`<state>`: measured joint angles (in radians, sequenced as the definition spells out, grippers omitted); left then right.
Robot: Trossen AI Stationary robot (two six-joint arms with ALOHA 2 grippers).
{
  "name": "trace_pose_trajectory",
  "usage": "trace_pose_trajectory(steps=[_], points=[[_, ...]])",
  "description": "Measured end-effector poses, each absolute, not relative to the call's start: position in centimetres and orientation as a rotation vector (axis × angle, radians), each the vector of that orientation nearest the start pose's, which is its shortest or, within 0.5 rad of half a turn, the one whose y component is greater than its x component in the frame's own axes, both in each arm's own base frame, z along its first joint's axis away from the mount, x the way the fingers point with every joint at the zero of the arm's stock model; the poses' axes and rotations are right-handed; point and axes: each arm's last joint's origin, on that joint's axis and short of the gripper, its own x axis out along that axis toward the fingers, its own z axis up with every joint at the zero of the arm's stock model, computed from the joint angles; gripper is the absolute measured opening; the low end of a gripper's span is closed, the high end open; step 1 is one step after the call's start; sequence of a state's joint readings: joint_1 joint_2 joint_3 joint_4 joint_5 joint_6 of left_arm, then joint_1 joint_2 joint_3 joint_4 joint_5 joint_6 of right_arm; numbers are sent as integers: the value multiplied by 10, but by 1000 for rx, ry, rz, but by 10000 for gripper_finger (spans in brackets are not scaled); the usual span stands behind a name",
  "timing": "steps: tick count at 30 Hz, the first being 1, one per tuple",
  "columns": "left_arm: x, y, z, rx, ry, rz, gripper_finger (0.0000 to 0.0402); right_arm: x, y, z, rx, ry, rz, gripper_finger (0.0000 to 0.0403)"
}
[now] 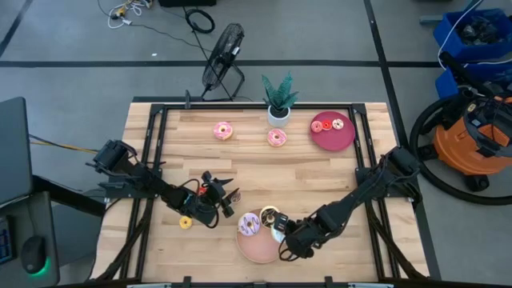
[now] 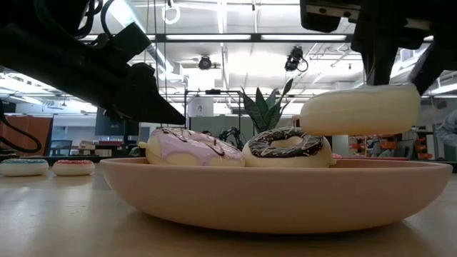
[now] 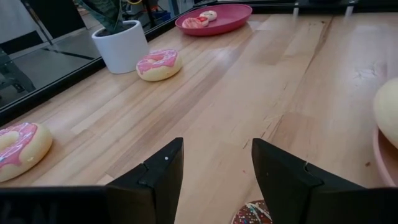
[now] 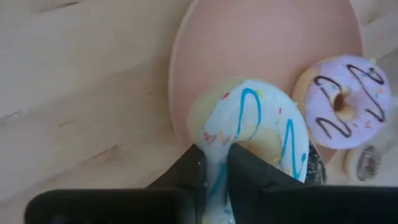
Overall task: Pick & Place donuts
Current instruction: Put the large white donut on the pink plate
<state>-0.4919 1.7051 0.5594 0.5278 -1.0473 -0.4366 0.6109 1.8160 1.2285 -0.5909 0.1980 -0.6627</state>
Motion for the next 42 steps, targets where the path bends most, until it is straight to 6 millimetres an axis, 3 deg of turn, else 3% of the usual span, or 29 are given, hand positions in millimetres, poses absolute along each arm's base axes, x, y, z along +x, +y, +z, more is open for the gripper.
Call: trace_pose_trajectory(steps=[14,22,32,42], points=[[257,-109,120,17,318,617,195,295,200,175,-1030,957,756,153],[258,-110,120,15,316,617,195,294,200,171,-1024,961,743,185],[258,-110,120,16,317,617,195,292,217,195,-1009,868,719,244],[258,-110,120,16,317,617,195,289,221,204,-869,934,647,236]])
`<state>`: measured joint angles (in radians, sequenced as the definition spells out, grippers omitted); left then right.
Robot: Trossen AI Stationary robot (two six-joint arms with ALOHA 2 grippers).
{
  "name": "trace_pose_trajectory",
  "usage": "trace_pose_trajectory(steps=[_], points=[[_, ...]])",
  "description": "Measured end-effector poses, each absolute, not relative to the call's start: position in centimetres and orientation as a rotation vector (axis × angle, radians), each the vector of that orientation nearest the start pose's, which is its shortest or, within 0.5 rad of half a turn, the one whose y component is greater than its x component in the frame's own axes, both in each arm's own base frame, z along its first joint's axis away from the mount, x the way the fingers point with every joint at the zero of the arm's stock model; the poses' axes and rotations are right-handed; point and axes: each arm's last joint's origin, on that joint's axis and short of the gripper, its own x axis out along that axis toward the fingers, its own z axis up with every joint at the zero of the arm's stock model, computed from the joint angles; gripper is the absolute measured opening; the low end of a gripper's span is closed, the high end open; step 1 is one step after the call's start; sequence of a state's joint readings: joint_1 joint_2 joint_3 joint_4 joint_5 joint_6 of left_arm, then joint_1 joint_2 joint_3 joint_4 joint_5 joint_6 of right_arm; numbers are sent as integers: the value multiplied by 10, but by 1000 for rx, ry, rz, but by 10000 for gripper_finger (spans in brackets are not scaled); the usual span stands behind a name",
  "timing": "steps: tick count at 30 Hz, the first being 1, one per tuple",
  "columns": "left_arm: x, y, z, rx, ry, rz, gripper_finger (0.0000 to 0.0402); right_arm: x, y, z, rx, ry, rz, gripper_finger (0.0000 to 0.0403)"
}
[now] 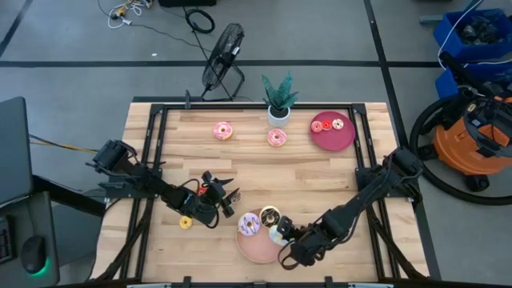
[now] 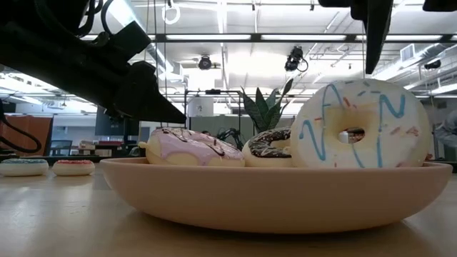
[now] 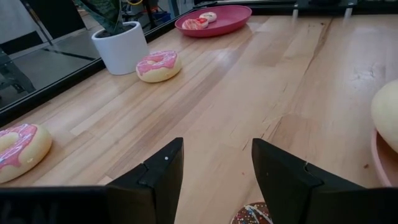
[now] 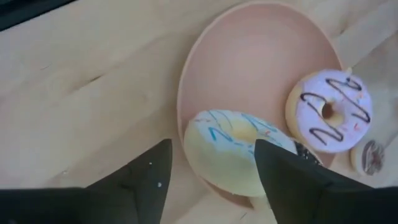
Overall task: Pick & Place donuts
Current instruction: Put the large white donut on the pink plate, then adjust the large black donut on the pink plate
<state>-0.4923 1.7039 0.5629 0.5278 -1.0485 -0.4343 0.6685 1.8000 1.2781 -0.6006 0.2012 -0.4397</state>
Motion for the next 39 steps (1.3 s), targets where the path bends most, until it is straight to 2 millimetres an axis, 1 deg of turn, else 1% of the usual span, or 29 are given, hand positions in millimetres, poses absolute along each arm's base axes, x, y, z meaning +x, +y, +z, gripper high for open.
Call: trace_pose_trajectory(steps=[3,6,8,11,13,17,19,21,23,25,28,32,36,39], points=[[258,-110,120,16,316,617,195,291,220,204,-841,929,641,221],[258,-110,120,15,316,617,195,300,219,208,-801,862,624,198],[258,-110,120,12,315,617,195,308,215,210,-732,831,636,181],[258,-110,120,11,315,617,195,320,202,211,-587,833,682,150],[258,-110,120,10,314,618,195,328,191,209,-511,860,657,124],[258,-110,120,9,314,618,195,341,169,203,-363,926,548,67],[258,-110,120,9,314,618,195,341,162,200,-326,981,505,38],[258,-110,120,8,314,618,195,338,161,198,-316,1026,494,13],[258,-110,120,8,314,617,195,334,162,197,-300,1067,483,6],[258,-110,120,8,314,617,195,331,164,197,-293,1090,451,13],[258,-110,120,8,314,618,195,328,167,196,-322,1091,395,20],[258,-110,120,7,313,618,195,328,166,197,-343,1082,341,12],[258,-110,120,-6,309,620,195,328,164,204,-358,1048,295,5],[258,-110,120,-6,309,619,195,325,162,215,-331,1019,269,12]])
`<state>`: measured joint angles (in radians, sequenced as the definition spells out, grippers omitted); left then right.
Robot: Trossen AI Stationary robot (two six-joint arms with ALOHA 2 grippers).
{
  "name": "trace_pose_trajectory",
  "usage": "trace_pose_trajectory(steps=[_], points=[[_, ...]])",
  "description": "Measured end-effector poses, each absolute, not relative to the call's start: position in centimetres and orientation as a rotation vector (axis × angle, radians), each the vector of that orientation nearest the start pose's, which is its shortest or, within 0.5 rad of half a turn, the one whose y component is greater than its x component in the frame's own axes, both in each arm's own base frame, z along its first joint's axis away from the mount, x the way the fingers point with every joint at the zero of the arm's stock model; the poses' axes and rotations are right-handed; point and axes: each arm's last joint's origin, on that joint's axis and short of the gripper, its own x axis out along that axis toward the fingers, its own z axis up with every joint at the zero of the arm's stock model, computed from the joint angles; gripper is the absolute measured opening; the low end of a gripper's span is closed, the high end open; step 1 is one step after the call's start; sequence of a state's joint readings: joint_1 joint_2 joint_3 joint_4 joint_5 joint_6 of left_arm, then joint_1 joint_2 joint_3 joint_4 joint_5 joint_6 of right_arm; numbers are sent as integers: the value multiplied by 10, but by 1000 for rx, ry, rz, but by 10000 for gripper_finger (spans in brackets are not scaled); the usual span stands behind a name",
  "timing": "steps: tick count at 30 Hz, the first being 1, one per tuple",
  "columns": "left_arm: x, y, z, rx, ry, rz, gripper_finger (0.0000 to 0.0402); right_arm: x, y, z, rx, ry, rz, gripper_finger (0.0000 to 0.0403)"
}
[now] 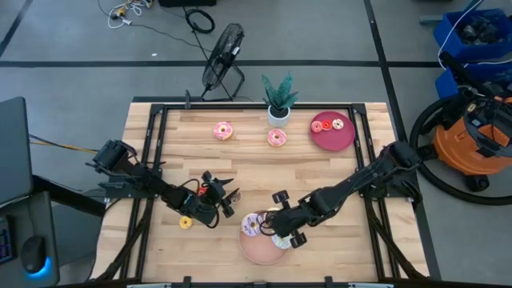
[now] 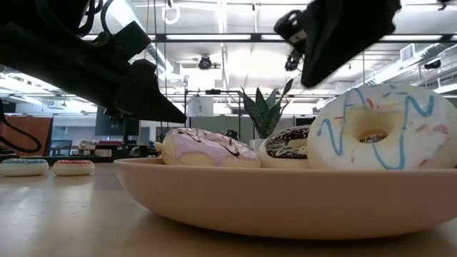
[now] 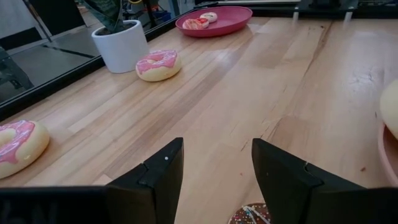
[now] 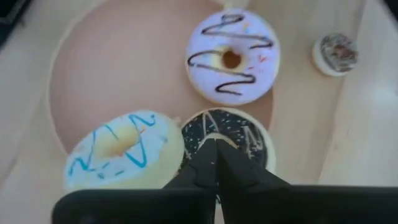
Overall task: Pick & Place donuts
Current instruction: Adjust the large black donut on the pink plate
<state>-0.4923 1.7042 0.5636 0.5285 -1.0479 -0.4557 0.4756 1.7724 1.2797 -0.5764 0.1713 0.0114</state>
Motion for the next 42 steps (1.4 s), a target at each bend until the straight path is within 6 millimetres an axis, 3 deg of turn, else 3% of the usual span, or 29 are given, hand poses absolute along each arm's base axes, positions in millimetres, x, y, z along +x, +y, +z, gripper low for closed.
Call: trace_pose_trajectory(steps=[6,14,19,25,36,39,42], points=[[258,-110,120,-10,316,605,195,330,139,222,-187,1035,120,78],[258,-110,120,-7,318,603,195,335,106,185,76,1045,92,235],[258,-110,120,-6,318,603,195,332,95,170,187,1053,125,266],[258,-110,120,-7,318,603,195,334,94,169,189,1031,182,219],[258,-110,120,-6,319,603,195,336,95,171,132,994,240,32],[258,-110,120,-6,318,603,195,337,96,173,101,971,262,10],[258,-110,120,-6,319,603,195,339,97,180,83,950,275,13]])
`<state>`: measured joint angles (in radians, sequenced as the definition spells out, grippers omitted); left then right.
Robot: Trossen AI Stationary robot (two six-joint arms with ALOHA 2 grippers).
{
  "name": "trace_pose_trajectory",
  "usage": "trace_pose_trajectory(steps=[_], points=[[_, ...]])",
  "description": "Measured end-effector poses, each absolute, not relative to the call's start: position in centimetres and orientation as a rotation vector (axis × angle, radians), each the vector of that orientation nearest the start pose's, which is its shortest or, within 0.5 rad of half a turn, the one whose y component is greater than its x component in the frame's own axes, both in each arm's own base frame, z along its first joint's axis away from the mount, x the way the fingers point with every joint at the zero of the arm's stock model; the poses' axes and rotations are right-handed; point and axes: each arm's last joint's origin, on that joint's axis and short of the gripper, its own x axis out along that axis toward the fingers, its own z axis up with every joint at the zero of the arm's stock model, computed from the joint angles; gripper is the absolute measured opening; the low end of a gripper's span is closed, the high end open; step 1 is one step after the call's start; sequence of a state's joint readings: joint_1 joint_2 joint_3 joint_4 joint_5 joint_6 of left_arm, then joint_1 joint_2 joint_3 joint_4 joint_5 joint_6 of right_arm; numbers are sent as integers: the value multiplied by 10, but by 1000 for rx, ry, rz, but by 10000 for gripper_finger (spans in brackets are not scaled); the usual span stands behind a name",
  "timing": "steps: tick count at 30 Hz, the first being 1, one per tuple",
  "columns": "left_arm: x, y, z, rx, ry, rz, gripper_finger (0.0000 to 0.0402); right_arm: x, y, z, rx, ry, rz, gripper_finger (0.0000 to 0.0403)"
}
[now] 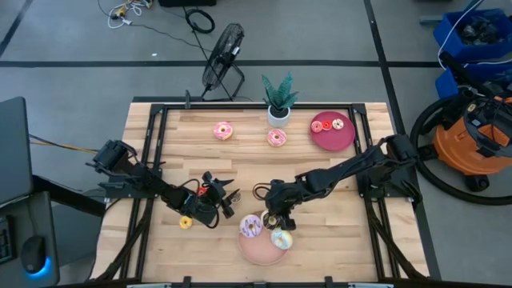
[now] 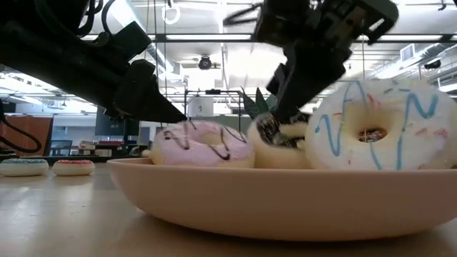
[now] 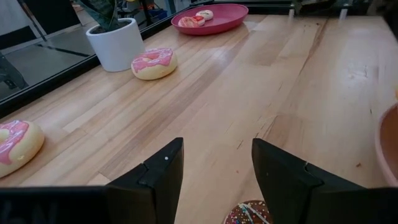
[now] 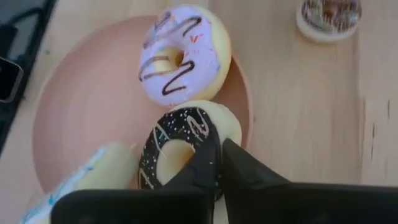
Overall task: Pick & Place donuts
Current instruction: Adjust the large black donut on the pink plate
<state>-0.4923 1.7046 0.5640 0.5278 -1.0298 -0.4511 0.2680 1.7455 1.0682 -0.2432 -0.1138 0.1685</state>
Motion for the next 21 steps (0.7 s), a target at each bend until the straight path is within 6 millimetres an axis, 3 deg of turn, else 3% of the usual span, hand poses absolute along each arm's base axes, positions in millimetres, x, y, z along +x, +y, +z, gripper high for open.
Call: trace_pose_trajectory(steps=[8,21], points=[[258,-110,120,-3,320,602,195,344,102,191,20,921,321,31],[258,-110,120,-7,318,603,195,342,98,178,-42,942,281,32]])
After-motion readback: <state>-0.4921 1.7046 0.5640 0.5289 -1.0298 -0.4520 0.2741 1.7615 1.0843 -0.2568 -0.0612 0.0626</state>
